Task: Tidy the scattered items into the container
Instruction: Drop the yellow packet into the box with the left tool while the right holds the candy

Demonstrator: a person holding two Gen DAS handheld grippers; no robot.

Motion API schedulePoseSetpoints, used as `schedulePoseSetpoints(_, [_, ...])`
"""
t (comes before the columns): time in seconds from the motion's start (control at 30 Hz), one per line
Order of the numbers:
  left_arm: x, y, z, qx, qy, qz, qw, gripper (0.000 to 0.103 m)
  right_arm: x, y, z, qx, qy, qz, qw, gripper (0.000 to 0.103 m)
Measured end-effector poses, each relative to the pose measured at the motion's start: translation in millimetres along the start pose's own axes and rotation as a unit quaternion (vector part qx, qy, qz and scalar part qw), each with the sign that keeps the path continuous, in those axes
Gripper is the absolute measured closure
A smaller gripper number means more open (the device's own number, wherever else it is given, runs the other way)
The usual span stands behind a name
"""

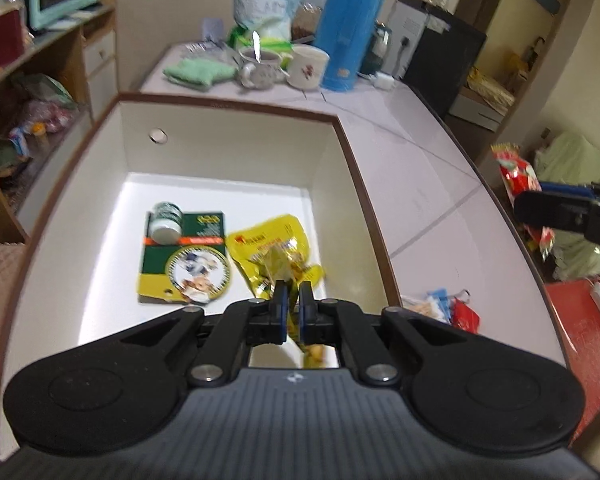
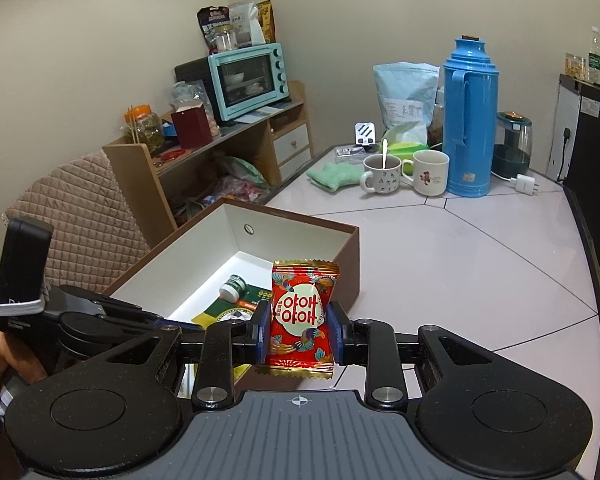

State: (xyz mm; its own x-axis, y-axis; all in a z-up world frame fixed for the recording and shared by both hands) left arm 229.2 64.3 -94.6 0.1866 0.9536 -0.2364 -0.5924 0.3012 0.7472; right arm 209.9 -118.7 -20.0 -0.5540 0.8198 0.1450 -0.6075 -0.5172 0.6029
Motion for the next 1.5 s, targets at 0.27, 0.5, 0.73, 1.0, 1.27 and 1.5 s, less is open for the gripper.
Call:
schedulePoseSetpoints(0.27, [5,3,-4,0.008,0.005,0.007,0.9999,0.09,6,-3,2,0.003,0.004,0.001,1.0,0.074])
schedulePoseSetpoints(0.5, [18,28,-5,0.014,0.003,0.053,0.9985,0.083,18,-9,4,0.005,0.01,0.012,1.0,0.074])
schedulePoseSetpoints(0.73, [33,52,-4,0.015,0.004,0.084,0.9964,0.073,37,-23,7,0.008,0.014,0.029,0.999,0.074])
schedulePoseSetpoints(1.0, [45,74,7,0.0,-0.011,0.104,0.9945,0.061,60,-47,12,0.018,0.015,0.044,0.999,0.074])
schedulePoseSetpoints(1.27, [65,80,18,-0.007,-0.013,0.105,0.9944,0.056,72,-81,15,0.041,0.006,0.052,0.998,0.074])
schedulePoseSetpoints(1.5, [85,76,27,-0.005,-0.008,0.107,0.9942,0.055,83,-117,8,0.076,0.0,0.062,0.995,0.074])
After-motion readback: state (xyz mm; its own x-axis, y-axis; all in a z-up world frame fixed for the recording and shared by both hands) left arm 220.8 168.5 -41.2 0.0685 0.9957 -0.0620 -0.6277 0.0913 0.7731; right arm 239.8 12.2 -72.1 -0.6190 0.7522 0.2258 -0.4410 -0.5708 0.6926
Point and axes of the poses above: each gripper's, at about its wrist camera, not at the fingertips, and y roughly against the way its jaws point, x to its left, z to its top, the point moved 6 cm from there along -y, roughly the way its jaws point, and after that the axes turned 1 degree about -z, right-handed, at the moved point
